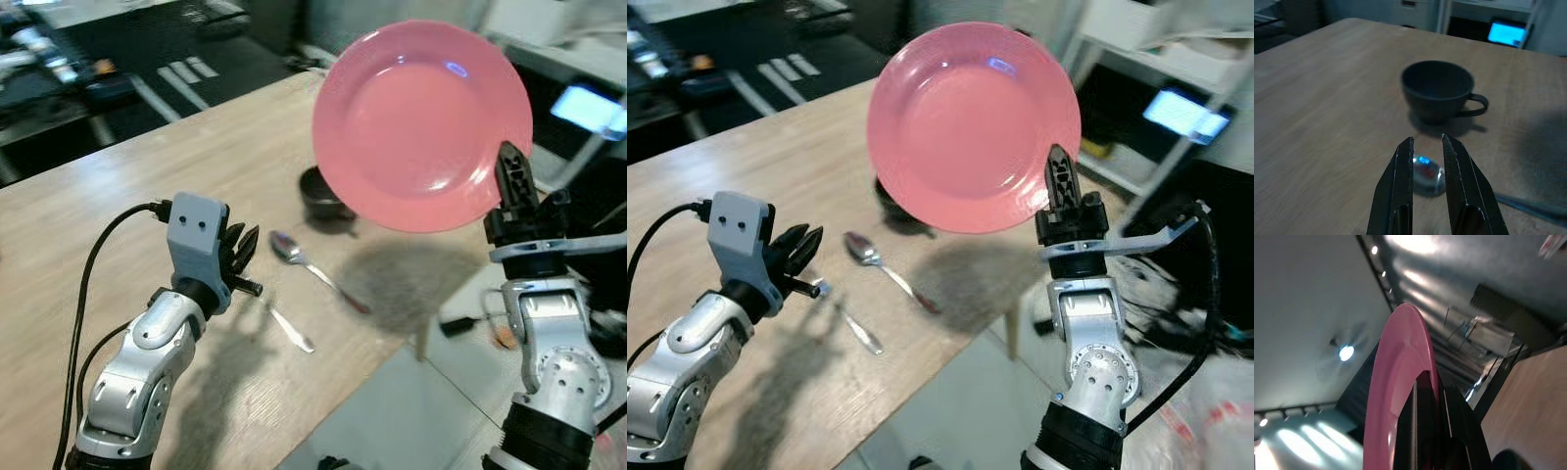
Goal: Setting the table
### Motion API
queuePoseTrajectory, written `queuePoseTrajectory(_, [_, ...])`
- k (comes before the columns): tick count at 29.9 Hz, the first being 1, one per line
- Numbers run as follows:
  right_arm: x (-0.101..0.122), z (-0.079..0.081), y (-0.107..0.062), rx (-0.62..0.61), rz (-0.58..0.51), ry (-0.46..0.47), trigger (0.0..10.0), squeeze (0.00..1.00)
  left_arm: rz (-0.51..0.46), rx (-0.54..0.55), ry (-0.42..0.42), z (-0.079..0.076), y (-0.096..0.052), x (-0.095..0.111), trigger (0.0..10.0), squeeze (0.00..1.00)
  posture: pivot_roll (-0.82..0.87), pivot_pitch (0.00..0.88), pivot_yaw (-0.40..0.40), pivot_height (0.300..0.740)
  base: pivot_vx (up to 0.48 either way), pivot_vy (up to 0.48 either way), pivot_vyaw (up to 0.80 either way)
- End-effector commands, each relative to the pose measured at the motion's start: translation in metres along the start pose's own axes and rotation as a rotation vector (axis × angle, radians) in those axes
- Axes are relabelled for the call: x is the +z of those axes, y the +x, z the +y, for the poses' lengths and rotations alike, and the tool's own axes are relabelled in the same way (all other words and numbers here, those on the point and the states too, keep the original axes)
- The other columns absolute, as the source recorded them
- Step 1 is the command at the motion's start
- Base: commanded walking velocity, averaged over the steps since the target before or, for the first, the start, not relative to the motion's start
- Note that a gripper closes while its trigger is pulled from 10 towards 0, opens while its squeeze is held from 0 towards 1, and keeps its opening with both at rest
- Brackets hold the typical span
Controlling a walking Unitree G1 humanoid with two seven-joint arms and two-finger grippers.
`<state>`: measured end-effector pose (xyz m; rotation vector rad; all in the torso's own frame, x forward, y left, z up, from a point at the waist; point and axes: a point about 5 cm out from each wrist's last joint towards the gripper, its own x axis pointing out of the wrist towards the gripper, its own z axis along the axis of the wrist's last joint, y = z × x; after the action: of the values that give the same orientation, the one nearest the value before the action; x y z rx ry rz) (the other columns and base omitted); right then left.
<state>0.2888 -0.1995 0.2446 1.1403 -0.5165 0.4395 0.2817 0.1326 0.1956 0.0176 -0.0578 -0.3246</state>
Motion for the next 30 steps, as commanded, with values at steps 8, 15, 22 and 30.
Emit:
queuePoseTrajectory(8, [-0.0043,-0.0086,-0.0073,-0.025,0.034,0.029,10.0,0.0,0.023,0.001,0.01,-0.0002,0.0012,-0.0064,10.0,0.0,0.03,0.062,0.084,0.74,0.0,0.0,-0.8])
queuePoseTrajectory(15, [-0.0043,-0.011,-0.0081,-0.029,0.049,0.023,10.0,0.0,0.024,-0.002,0.01,-0.0008,0.0019,-0.0076,10.0,0.0,0.02,0.057,0.085,0.74,0.0,0.0,-0.8])
queuePoseTrajectory(22, [-0.0045,-0.0117,-0.0085,-0.026,0.054,0.022,10.0,0.0,0.022,-0.004,0.009,-0.0011,0.0027,-0.008,10.0,0.0,0.02,0.053,0.085,0.74,0.0,0.0,-0.8])
queuePoseTrajectory(30, [-0.0042,-0.0118,-0.0083,-0.022,0.061,0.015,10.0,0.0,0.021,-0.007,0.008,-0.0018,0.0035,-0.0087,10.0,0.0,0.02,0.046,0.085,0.74,0.0,0.0,-0.8])
